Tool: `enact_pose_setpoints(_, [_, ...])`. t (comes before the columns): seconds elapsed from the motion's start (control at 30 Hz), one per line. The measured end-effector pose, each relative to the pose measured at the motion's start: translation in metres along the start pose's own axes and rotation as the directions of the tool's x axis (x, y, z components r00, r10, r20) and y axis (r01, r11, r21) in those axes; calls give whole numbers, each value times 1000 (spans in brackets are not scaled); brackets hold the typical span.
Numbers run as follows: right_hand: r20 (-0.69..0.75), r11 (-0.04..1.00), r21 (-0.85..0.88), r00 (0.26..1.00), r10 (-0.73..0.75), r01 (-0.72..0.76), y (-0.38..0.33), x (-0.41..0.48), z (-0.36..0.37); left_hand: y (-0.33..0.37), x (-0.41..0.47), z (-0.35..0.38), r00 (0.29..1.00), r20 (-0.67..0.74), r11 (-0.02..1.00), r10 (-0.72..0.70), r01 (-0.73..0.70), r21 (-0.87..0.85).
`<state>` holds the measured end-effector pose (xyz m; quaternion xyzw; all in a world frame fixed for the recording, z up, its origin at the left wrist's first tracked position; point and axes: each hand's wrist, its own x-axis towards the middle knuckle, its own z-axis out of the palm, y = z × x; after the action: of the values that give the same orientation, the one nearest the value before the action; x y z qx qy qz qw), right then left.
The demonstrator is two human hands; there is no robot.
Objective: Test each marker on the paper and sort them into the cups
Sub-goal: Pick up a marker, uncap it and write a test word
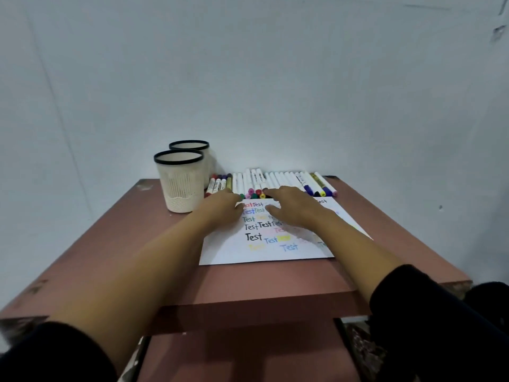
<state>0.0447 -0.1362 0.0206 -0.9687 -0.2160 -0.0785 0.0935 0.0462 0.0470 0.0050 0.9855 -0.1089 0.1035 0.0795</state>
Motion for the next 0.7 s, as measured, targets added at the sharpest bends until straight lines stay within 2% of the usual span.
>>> enact_pose_setpoints(0.23, [-9,1000,24,1000,9,-9,8,22,17,-21,2,25,992,-125,998,8,-15,-56])
enact_pose_setpoints(0.37, [-90,1000,18,996,24,-22,13,45,20,-24,5,31,985,-172,997,22,-35,-76])
enact_pose_setpoints(0.43, [-135,999,-12,990,42,-44,14,59,23,-24,5,33,981,-190,996,25,-41,-85])
enact_pose_setpoints(0.53, [-122,994,-87,991,56,-67,15,76,26,-26,6,35,978,-205,994,22,-44,-104])
enact_pose_setpoints(0.7, [-127,994,-92,991,50,-62,14,86,28,-28,7,37,976,-217,992,17,-42,-115])
